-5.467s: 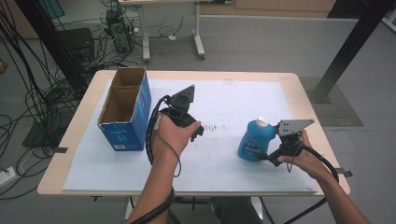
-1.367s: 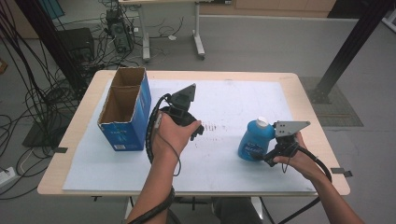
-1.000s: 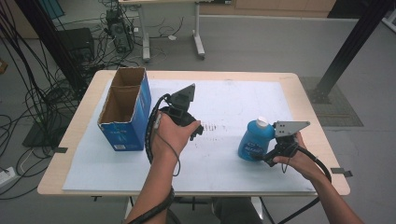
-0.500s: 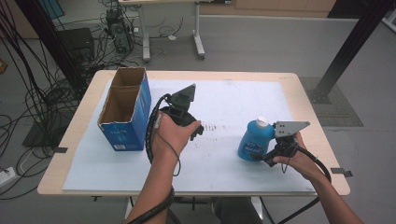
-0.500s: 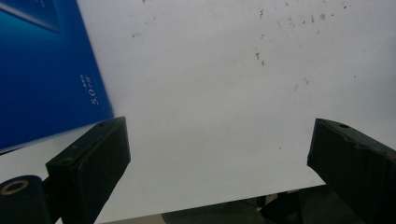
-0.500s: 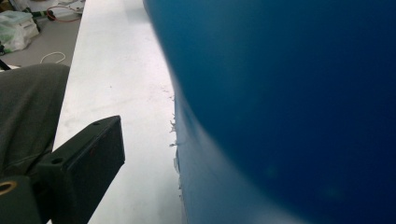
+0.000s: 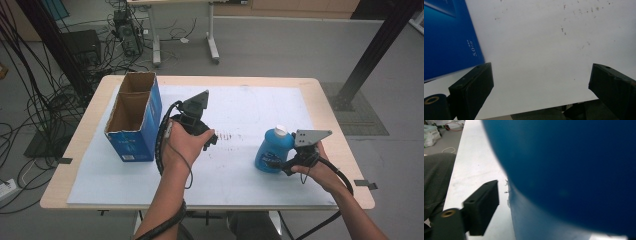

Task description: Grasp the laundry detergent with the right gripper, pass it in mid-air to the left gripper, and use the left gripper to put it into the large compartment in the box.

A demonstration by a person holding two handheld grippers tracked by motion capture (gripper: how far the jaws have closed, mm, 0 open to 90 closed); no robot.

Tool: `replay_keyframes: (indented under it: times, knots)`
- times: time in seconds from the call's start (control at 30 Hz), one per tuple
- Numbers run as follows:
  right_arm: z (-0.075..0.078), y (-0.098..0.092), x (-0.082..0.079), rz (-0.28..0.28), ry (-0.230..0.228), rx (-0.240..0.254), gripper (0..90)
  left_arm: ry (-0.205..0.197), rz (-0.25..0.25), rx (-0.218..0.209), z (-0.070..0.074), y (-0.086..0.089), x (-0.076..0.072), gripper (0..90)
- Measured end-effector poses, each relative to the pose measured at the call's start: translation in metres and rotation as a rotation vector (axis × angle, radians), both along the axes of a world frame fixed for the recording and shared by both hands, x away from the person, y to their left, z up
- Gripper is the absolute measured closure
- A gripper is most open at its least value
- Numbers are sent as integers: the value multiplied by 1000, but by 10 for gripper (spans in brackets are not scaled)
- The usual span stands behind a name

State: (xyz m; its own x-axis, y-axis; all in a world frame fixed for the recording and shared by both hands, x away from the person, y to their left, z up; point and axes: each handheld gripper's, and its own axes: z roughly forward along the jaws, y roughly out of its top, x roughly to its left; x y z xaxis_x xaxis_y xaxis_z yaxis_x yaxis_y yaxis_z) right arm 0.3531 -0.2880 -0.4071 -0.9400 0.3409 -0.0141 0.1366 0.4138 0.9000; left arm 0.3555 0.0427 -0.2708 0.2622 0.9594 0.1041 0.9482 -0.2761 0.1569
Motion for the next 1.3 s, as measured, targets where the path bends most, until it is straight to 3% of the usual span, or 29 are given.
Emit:
replay_keyframes:
  times: [0.73,1.3]
  knots:
    - [-3,0,3,21,8,7,404,3,2,3,-2,1,0,62]
    - [-3,-1,4,25,12,6,415,3,0,7,-1,2,0,61]
